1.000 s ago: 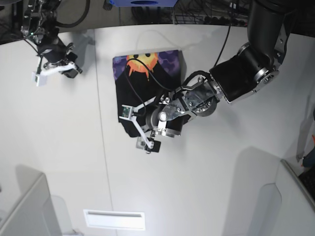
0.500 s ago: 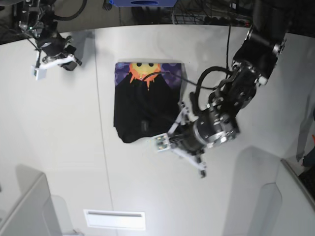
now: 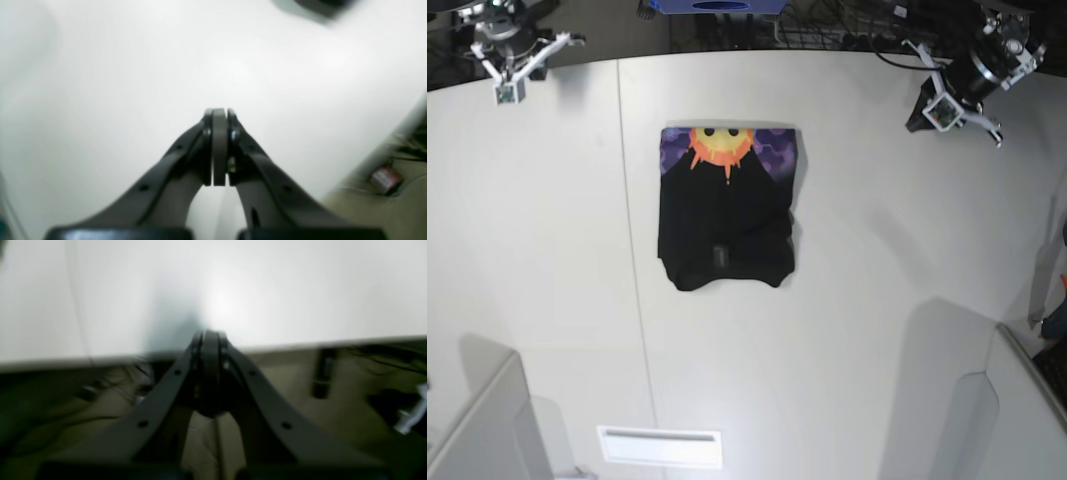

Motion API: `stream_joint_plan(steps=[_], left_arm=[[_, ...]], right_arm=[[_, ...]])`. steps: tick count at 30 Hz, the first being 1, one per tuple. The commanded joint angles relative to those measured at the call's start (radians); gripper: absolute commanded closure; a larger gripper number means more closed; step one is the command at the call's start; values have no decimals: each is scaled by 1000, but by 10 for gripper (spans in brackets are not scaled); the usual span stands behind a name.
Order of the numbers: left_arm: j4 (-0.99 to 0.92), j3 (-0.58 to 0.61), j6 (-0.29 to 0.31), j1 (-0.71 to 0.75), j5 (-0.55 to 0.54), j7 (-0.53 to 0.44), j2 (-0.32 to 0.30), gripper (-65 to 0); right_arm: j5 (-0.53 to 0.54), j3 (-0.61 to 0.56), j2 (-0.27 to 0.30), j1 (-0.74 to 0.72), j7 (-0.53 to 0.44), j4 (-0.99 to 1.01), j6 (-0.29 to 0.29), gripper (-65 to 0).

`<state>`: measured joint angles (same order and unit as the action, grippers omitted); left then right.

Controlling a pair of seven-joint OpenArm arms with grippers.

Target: Fold the T-shirt properly

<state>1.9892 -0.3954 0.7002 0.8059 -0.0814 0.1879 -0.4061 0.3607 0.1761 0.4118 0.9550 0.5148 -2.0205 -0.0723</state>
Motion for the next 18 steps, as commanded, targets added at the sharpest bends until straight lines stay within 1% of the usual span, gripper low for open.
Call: stream_joint_plan(steps=[1, 4, 5, 7, 10, 12, 14, 15, 17, 18], left_arm=[[17, -33, -2, 62, -10, -60, 25, 0], [-11, -96, -2, 212, -7, -155, 118, 0], [-41, -101, -2, 254, -5, -192, 137, 0], [-132, -92, -2, 301, 39, -265, 155, 0], [-362, -50, -2, 312, 144, -402, 178, 0], [-568, -12, -2, 281, 176, -489, 171, 0], [-795, 56, -2, 211, 179, -563, 160, 0], [-922, 91, -2, 157, 185, -597, 135, 0], [-1189, 177, -2, 25, 182, -638, 109, 0], [-1310, 217, -2, -43, 179, -652, 98, 0]], right_arm=[[-44, -26, 8, 46, -22, -15, 4, 0], [-228, -142, 8, 140, -14, -9, 4, 0], [-288, -195, 8, 172, -3, -6, 4, 0], [-338, -295, 8, 221, 12, 2, 4, 0], [-318, -450, 11, 238, 11, 56, 4, 0], [-309, -544, 3, 172, 9, 140, -4, 0], [-269, -617, -38, 91, 9, 271, -4, 0], [-234, -628, -64, 35, 9, 355, -5, 0], [-160, -629, -129, -60, 2, 557, -4, 0], [-144, -629, -158, -104, -26, 659, -4, 0]])
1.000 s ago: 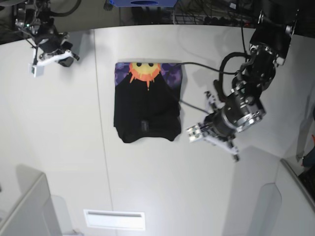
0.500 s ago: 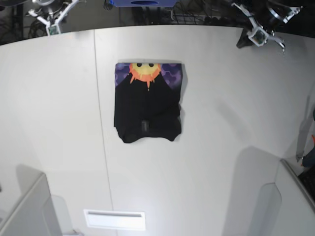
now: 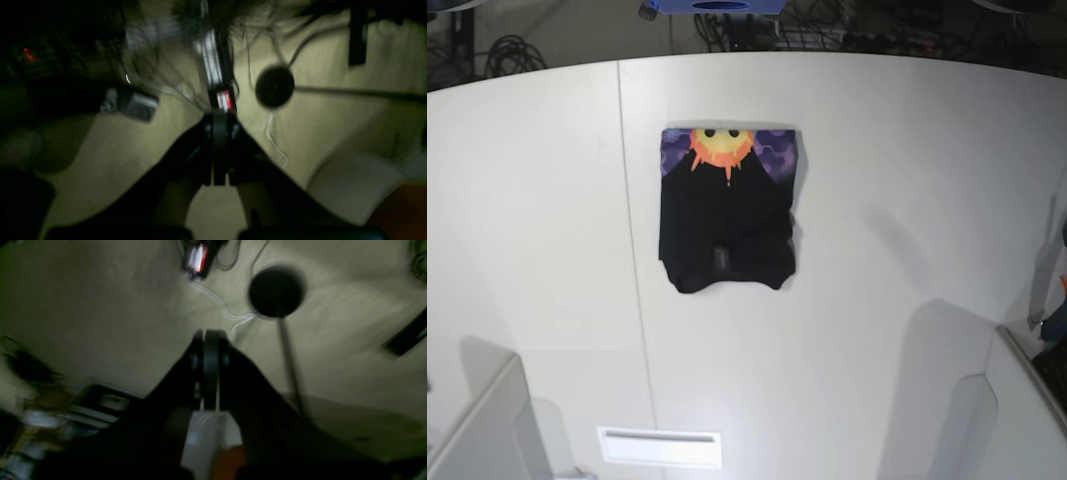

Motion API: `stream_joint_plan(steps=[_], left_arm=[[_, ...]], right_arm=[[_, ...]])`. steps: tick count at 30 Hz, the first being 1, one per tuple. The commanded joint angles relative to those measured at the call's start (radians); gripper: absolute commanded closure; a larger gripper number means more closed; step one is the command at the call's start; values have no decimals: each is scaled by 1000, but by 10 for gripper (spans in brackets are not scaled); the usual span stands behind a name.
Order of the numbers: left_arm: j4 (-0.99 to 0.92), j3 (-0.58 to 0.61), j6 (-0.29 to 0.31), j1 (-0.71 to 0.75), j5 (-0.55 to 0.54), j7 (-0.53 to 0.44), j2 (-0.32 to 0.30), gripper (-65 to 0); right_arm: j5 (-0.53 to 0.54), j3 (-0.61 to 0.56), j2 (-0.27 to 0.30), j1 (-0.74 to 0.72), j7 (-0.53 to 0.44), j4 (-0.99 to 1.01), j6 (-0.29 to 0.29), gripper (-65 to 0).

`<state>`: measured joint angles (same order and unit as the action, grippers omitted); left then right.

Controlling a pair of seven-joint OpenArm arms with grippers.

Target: Fold the T-shirt properly

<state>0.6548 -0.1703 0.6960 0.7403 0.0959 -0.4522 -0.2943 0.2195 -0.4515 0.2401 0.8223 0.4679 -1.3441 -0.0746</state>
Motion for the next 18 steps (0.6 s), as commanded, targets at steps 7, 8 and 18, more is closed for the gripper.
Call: stream_joint_plan(steps=[7, 8, 18], left_arm=[[-655, 259, -194, -434, 8, -17, -21, 0], [-655, 283, -230, -442, -2, -17, -21, 0], [-553, 298, -281, -443, -2, 62, -18, 0]], right_arm=[[8, 6, -173, -340, -562, 1058, 5, 0], [8, 6, -196, -390, -691, 1219, 5, 0], [10, 7, -196, -439, -869, 1251, 5, 0]])
